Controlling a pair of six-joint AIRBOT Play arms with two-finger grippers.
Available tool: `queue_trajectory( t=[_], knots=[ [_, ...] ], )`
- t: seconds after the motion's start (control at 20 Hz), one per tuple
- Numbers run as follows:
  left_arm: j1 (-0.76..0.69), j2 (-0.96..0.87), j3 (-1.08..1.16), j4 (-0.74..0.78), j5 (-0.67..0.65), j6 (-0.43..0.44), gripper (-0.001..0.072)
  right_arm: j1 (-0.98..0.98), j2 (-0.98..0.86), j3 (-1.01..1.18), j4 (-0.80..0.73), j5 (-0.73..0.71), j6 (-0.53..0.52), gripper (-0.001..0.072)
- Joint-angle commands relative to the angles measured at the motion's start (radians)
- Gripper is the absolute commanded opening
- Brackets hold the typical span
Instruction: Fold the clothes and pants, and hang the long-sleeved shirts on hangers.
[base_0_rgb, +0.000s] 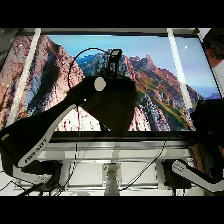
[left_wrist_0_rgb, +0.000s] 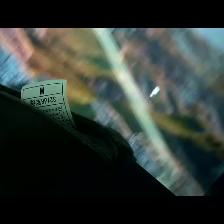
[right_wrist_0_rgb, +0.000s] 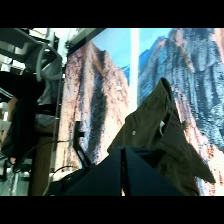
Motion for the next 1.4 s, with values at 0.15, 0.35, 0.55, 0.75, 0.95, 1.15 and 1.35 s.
queue_trajectory(
  t=[0.15,0.35,0.55,0.75,0.95,1.15,1.35],
  knots=[
    [-0.044,-0.007,0.006,-0.243,0.237,0.197,0.0369,0.0,-0.001,0.001,-0.089,-0.059,0.0,0.006],
    [-0.036,0.004,0.007,-0.242,0.236,0.197,0.0647,0.0,-0.001,0.001,-0.146,-0.078,-0.041,0.0259],
    [0.015,0.044,0.007,-0.23,0.183,0.198,0.0119,0.0,-0.027,0.001,-0.169,-0.062,-0.15,0.0029],
    [0.169,0.082,0.006,-0.12,-0.052,0.201,0.0023,0.005,-0.159,0.0,-0.164,0.068,-0.181,0.0026],
    [0.381,0.086,-0.007,0.007,-0.358,0.205,0.0021,0.066,-0.315,-0.08,-0.164,0.132,-0.232,0.0027],
    [0.529,0.119,-0.145,-0.028,-0.447,0.24,0.0021,0.148,-0.444,-0.2,-0.183,0.105,-0.304,0.0028],
    [0.643,0.124,-0.268,-0.197,-0.51,0.353,0.0021,0.151,-0.552,-0.205,-0.187,0.053,-0.308,0.0041]
  ],
)
